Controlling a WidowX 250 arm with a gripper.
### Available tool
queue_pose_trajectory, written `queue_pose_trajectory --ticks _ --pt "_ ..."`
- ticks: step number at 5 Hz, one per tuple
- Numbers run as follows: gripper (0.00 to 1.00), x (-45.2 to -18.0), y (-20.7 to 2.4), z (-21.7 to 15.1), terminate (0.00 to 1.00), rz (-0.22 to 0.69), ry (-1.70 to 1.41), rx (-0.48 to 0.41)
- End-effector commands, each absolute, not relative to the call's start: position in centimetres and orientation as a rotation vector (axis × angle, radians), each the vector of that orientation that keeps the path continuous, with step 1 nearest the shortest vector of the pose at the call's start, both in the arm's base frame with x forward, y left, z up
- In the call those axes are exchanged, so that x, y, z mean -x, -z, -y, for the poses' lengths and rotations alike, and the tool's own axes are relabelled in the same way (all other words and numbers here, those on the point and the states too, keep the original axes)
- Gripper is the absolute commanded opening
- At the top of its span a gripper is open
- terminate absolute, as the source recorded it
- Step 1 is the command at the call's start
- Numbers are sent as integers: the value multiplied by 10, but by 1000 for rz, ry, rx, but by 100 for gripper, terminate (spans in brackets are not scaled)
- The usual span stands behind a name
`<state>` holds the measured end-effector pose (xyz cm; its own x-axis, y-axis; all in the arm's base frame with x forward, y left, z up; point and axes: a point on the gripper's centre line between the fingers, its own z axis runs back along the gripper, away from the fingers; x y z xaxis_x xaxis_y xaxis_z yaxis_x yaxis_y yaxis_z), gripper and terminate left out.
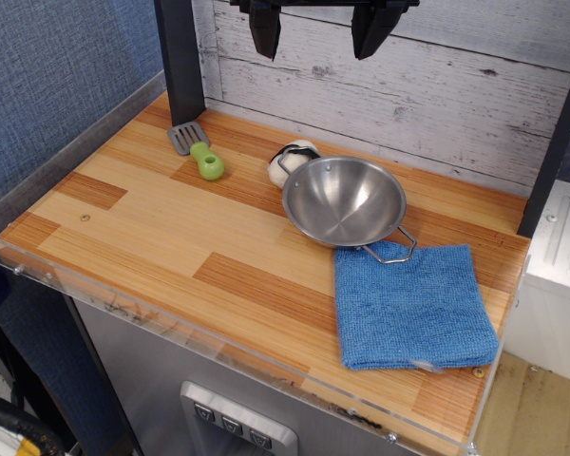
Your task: Move spatula to blue cloth.
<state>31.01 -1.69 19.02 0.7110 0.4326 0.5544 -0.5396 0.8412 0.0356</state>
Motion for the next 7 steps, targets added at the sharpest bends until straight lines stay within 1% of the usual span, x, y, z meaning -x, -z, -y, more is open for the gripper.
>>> queue_pose_trajectory --ticks 1,2,4,5,7 --pt "100 -310 -190 17 0 562 -543 -201" --pt "100 -323 -181 2 0 527 -671 -184" --pt "100 -342 -170 -36 0 488 -851 -220" --pt "100 -350 -159 -52 0 462 -912 -230" --pt "100 -360 -127 -83 0 391 -977 -261"
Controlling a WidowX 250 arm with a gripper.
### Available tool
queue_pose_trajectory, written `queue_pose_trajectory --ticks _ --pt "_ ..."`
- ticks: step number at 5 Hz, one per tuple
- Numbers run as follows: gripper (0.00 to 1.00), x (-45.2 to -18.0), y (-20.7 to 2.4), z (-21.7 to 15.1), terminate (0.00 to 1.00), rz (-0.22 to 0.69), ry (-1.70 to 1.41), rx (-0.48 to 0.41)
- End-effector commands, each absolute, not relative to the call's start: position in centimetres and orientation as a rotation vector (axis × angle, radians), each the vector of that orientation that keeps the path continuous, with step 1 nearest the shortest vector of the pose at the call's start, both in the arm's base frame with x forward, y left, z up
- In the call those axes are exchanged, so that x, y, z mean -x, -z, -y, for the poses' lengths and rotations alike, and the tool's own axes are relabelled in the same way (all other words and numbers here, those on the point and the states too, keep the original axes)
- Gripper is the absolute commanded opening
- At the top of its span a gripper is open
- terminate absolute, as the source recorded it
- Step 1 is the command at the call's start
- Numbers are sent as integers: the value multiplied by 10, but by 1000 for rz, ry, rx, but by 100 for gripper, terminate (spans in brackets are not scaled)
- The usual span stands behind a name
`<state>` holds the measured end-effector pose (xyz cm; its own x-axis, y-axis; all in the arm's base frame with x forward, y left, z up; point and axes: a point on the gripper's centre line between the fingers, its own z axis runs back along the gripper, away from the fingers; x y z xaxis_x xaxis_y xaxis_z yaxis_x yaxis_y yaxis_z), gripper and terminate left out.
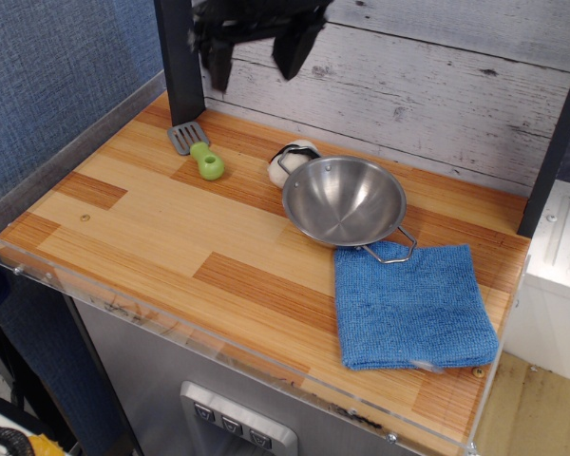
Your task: Move spatula to blue cloth.
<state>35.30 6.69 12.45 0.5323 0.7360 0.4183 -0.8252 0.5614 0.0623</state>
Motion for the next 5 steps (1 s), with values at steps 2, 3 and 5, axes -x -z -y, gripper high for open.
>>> queue_pose_trajectory --ticks 2,3,5 --pt "100 -367 -96 -101 0 332 -998 -294" --pt "100 -365 -79 -107 0 299 -991 -307" --pt "100 -355 -47 -116 0 240 -986 -275"
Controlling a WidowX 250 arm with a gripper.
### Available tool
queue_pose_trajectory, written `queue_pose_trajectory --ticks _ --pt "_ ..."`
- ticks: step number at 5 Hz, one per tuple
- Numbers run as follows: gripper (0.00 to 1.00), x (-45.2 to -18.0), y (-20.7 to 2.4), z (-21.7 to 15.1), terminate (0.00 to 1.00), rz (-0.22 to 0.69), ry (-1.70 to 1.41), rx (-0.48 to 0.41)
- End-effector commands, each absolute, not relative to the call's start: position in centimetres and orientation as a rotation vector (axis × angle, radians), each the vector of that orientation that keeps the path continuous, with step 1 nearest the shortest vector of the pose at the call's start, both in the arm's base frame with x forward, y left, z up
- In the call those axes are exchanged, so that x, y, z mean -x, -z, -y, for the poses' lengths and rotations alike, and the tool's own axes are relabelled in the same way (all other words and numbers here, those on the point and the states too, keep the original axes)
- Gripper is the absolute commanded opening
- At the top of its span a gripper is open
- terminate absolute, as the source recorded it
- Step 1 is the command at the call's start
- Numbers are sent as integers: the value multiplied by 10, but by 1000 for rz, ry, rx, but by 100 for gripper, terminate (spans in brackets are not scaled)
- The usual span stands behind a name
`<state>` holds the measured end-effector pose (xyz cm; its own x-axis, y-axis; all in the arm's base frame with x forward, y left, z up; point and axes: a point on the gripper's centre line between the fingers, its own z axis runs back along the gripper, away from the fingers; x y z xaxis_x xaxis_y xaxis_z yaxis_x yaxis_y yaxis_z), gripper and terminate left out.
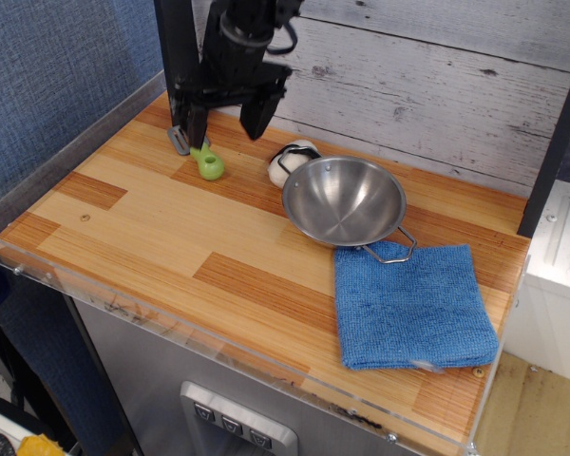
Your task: Move spatula to blue cloth.
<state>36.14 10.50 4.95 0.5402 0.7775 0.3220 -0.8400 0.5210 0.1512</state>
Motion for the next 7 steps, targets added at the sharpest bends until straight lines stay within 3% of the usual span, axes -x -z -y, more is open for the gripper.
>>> queue_pose_trajectory --ticks 1,3,4,6,7 --pt "100 -353 -33 -121 0 219 -984 -264" --pt "100 -361 -17 -123 0 189 -943 -237" --pt "0 -362 -17 -124 0 203 -919 -245" --pt "0 -360 -22 -116 0 217 -880 -235" --pt "0 -360 -35 -113 0 257 -853 -222"
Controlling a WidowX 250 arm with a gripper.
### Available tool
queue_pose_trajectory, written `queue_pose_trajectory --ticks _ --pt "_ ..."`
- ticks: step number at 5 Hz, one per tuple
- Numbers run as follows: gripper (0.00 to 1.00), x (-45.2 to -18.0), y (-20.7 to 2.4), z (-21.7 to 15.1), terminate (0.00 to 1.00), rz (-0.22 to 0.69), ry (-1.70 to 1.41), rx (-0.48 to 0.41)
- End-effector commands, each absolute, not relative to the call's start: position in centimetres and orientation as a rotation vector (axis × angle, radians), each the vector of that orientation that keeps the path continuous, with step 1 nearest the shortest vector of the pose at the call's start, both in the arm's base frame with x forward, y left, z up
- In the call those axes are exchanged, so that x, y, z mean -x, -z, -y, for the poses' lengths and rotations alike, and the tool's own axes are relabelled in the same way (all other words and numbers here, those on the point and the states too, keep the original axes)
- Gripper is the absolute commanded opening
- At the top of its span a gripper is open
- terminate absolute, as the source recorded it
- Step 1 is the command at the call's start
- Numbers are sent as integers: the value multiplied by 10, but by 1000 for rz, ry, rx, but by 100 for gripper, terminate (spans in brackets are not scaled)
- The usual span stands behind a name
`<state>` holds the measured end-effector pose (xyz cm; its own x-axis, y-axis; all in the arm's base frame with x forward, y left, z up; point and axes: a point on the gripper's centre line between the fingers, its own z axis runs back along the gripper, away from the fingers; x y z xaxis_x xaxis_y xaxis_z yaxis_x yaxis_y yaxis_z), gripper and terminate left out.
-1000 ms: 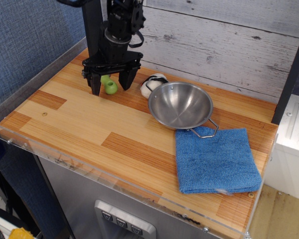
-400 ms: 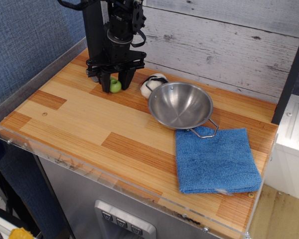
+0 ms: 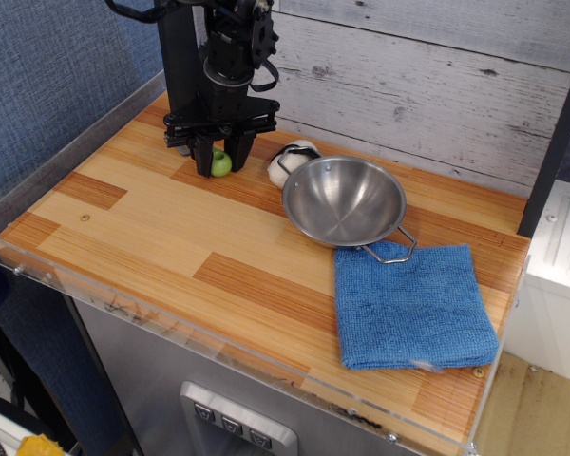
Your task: Move spatula to blue cloth.
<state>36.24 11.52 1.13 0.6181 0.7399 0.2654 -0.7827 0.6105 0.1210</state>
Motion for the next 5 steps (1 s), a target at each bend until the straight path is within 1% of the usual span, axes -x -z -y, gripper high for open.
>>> queue_pose_trajectory --ticks 1,2,3,4,5 --pt "0 -361 -67 -112 0 337 -832 -221" --pt "0 -360 -100 -106 0 403 -821 -202" --pt "0 -356 -125 -94 0 463 -786 -173" --pt "0 -348 -145 -69 0 510 -695 -143" --pt "0 -342 -162 -33 0 544 -600 -86"
